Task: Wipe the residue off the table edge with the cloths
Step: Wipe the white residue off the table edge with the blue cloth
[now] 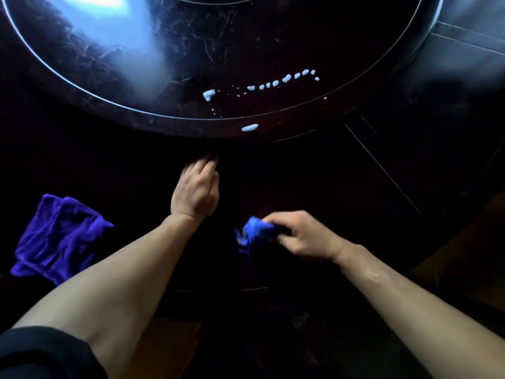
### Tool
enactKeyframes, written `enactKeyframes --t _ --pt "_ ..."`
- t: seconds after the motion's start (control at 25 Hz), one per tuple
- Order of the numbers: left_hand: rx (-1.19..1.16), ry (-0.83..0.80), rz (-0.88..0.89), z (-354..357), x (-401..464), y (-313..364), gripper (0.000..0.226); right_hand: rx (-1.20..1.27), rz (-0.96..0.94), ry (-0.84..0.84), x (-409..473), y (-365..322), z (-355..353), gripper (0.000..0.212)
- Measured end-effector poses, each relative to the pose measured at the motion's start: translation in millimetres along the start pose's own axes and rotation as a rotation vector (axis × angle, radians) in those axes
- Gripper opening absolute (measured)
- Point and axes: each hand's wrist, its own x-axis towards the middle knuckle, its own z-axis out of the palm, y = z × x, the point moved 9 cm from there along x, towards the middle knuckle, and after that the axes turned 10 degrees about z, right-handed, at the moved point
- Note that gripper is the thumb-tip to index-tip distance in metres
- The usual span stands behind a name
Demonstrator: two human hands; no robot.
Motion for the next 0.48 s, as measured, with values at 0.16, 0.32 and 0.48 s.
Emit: enactKeyframes --t 0.16,0.32,0.48 --pt "-0.192 0.073 -0.095 -7.8 -2.9 -11.5 0.042 0.077 0.056 0.361 28.0 -4.4 -56.7 0.025" --pt "-0.282 0.143 -0.081 -20.0 -2.6 -13.5 0.043 -0.125 0.059 0.242 66.7 -25.5 -28.3 0.028" --pt "-0.370 0.095 -0.111 -24.0 1.2 -19.1 0.055 -0.295 -0.142 -0.021 49.8 -53.8 42.9 0.028"
